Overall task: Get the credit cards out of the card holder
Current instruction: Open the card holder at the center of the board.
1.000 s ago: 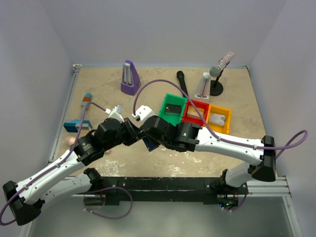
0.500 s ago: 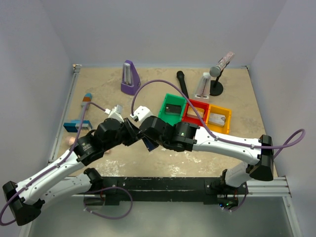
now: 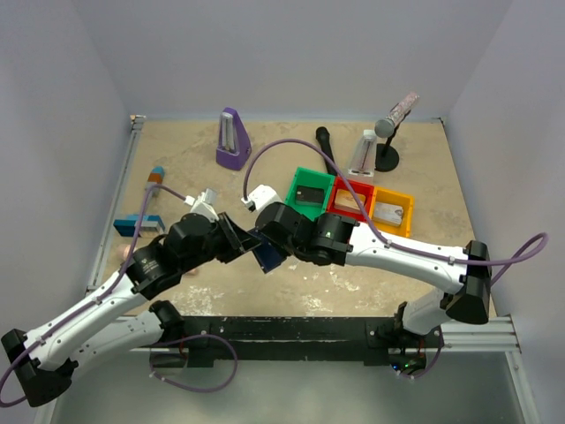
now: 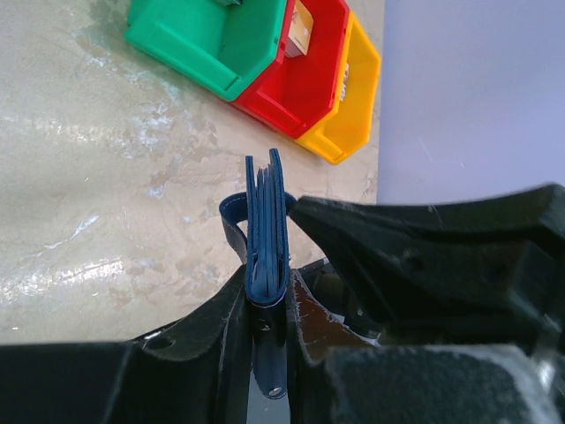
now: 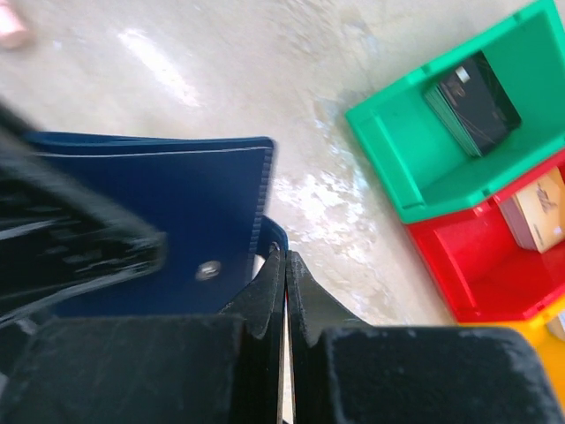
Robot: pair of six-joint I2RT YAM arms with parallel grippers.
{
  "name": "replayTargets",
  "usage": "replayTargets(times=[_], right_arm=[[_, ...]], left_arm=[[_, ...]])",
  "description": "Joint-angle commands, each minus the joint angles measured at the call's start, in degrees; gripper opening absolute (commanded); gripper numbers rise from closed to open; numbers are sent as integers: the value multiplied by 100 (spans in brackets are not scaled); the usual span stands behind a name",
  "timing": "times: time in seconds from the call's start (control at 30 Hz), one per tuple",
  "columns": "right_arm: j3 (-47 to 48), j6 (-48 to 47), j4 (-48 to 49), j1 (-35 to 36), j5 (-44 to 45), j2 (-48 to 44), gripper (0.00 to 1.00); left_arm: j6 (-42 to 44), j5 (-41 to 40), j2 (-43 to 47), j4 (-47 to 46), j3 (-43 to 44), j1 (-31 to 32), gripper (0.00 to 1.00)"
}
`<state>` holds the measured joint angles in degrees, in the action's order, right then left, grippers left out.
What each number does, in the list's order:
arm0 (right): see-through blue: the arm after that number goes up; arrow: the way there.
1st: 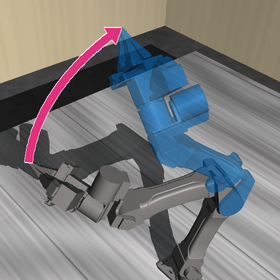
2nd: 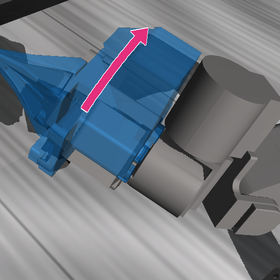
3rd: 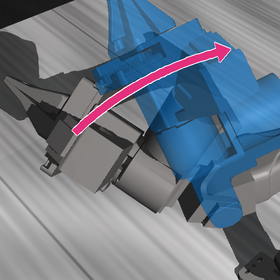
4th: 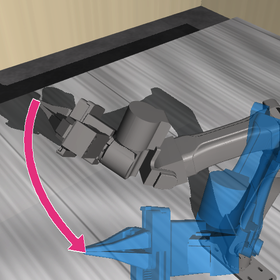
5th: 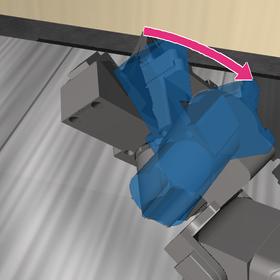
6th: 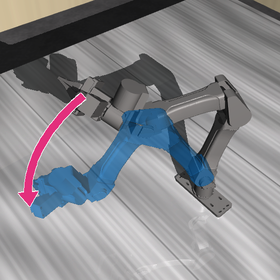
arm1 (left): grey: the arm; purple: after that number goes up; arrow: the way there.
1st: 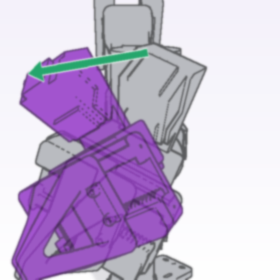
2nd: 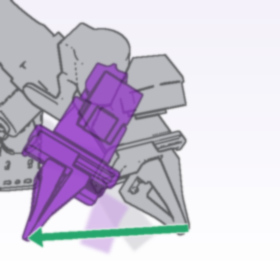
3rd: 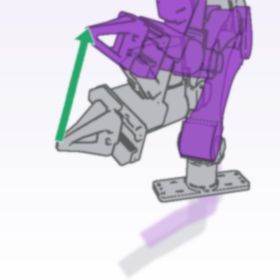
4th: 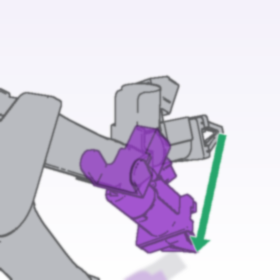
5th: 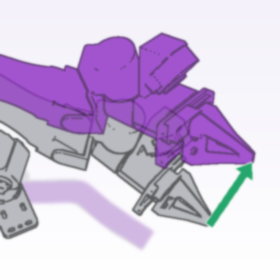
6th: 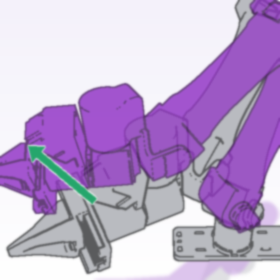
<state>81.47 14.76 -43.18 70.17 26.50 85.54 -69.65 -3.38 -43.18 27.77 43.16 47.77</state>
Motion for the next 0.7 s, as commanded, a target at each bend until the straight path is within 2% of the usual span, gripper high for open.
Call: replayTargets(times=[0.0,0.33,0.43,0.63,0.67], right_arm=[[-123,79,-270,-162,268,-142,0],[-263,211,-305,-390,312,-458,0],[-386,220,-296,-565,189,-766,0],[-518,255,-428,-786,74,-1328,0],[-536,255,-454,-803,74,-1407,3]], left_arm=[[-40,197,187,-360,219,31,0],[117,101,222,-255,132,31,0],[416,57,205,-246,88,13,0],[1338,311,213,-789,-105,-57,0],[1575,503,231,-956,-149,-83,0]])
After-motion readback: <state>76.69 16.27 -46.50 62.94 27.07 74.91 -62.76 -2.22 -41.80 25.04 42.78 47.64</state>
